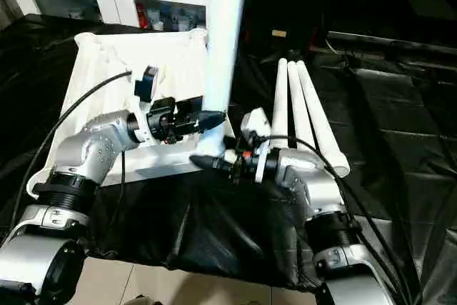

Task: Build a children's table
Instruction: Insert table leg to table base

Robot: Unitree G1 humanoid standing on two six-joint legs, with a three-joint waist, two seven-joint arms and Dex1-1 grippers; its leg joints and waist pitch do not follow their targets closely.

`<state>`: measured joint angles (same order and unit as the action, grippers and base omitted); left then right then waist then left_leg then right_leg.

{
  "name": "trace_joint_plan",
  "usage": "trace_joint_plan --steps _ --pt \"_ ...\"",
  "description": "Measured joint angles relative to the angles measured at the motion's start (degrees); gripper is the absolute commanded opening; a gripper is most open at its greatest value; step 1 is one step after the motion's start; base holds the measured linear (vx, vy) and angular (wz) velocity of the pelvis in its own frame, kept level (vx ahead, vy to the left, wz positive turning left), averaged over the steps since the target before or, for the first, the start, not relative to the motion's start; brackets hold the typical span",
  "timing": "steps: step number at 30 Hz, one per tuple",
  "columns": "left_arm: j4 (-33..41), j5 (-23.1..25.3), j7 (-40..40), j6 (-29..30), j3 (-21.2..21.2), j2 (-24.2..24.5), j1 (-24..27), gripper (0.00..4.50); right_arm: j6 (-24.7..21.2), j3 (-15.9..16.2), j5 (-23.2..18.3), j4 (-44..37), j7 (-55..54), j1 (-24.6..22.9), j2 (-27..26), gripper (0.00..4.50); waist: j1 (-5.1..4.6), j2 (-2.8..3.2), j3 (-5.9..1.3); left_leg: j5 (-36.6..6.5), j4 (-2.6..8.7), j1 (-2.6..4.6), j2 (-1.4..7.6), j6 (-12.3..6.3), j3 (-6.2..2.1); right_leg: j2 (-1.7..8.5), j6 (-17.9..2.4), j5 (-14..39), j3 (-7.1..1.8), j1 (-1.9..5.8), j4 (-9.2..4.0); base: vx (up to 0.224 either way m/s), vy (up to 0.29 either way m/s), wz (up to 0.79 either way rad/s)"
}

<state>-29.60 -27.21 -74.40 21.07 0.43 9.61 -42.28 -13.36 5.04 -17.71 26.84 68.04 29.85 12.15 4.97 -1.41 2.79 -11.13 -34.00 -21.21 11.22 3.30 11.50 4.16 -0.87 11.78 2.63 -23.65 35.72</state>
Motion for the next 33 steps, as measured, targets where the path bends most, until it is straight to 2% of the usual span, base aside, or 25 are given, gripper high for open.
trace_joint_plan --steps 1,4,6,11,20,21,23,26,28,30,33 --pt "-0.06 -0.08 0.63 -0.31 0.26 -0.61 0.03 2.81 -0.09 0.0 0.01 0.0 0.01 0.0 0.22 2.7 0.0 0.0 0.0 0.0 -0.03 -0.01 0.0 0.0 0.0 0.0 0.0 0.0 0.0 0.0 0.0 0.0 0.0 0.0" --pt "-0.11 -0.87 2.83 -0.91 2.26 -2.55 0.01 2.81 -0.16 0.0 0.02 -0.04 0.12 0.0 0.39 2.7 0.02 0.0 0.0 0.0 -0.09 -0.02 0.0 0.0 -0.01 0.01 0.0 0.0 0.01 0.02 0.03 0.0 0.0 0.0" --pt "0.39 -2.61 4.02 -0.44 3.52 -3.57 0.01 2.54 -0.34 0.01 0.03 -0.04 -0.09 0.0 0.39 2.7 0.03 0.0 0.0 0.0 -0.1 -0.02 0.0 0.0 -0.02 0.01 0.0 0.0 0.01 0.02 0.07 0.0 0.0 0.0" --pt "2.44 -3.76 6.73 2.66 4.21 -3.42 0.0 2.15 -0.84 0.02 -0.23 -0.17 -0.06 0.01 0.41 2.7 -0.16 0.0 0.0 0.0 -0.12 0.03 0.02 0.0 -0.02 0.0 0.0 0.0 0.01 0.02 0.15 0.0 0.0 0.0" --pt "2.58 -3.29 9.09 2.84 4.12 -3.71 0.0 2.01 -1.75 0.01 -0.62 0.04 -0.57 0.01 0.41 2.7 0.0 -0.01 0.0 0.01 -0.18 0.01 0.02 -0.01 -0.03 0.0 0.0 0.0 0.01 0.02 0.17 0.0 0.0 0.0" --pt "2.77 -3.27 9.8 2.85 4.12 -3.88 0.0 2.0 -1.75 -0.03 -0.66 0.09 -0.97 0.04 0.34 3.26 -0.01 -0.01 0.0 0.0 -0.19 0.01 0.02 -0.01 -0.03 0.0 0.0 0.0 0.0 0.02 0.18 0.0 0.0 0.0" --pt "2.91 -2.95 11.85 2.89 4.19 -4.07 -0.05 2.0 -1.51 -0.04 -0.31 0.08 -1.96 0.14 0.19 3.4 -0.07 -0.01 0.0 0.01 -0.19 0.02 0.02 -0.01 -0.03 0.0 0.0 0.0 0.0 0.02 0.19 0.0 0.0 0.0" --pt "2.01 -2.23 18.46 3.27 5.74 -4.2 -0.19 1.97 -1.22 -1.57 -0.67 0.04 -5.18 1.43 -0.43 3.74 -0.4 -0.02 0.01 0.02 -0.25 0.01 0.02 -0.02 -0.05 0.0 0.01 0.0 0.0 0.0 0.27 0.0 0.0 0.0" --pt "1.2 -1.72 22.91 3.21 6.87 -4.73 -1.04 1.94 -1.2 -4.13 -1.48 -1.01 -7.49 2.41 -0.42 3.82 -0.37 -0.05 0.03 0.02 -0.27 0.0 0.02 -0.03 -0.05 0.01 0.01 -0.01 0.0 0.02 0.27 0.0 0.0 0.0" --pt "0.31 -1.61 27.31 2.77 9.08 -5.04 -2.36 1.9 -2.51 -7.22 -3.89 -1.79 -9.81 4.0 -0.35 3.97 -0.37 -0.07 0.04 0.02 -0.29 0.0 0.0 -0.04 -0.05 0.01 0.02 -0.01 -0.01 0.02 0.26 0.0 0.0 0.0" --pt "-0.02 -1.73 29.83 2.73 10.95 -4.92 -3.58 1.9 -5.47 -10.84 -7.59 -2.76 -11.5 5.34 -0.18 3.99 -0.19 -0.08 0.04 0.02 -0.27 0.01 0.0 -0.05 -0.05 0.01 0.02 -0.01 -0.01 0.04 0.24 0.0 0.0 0.0"
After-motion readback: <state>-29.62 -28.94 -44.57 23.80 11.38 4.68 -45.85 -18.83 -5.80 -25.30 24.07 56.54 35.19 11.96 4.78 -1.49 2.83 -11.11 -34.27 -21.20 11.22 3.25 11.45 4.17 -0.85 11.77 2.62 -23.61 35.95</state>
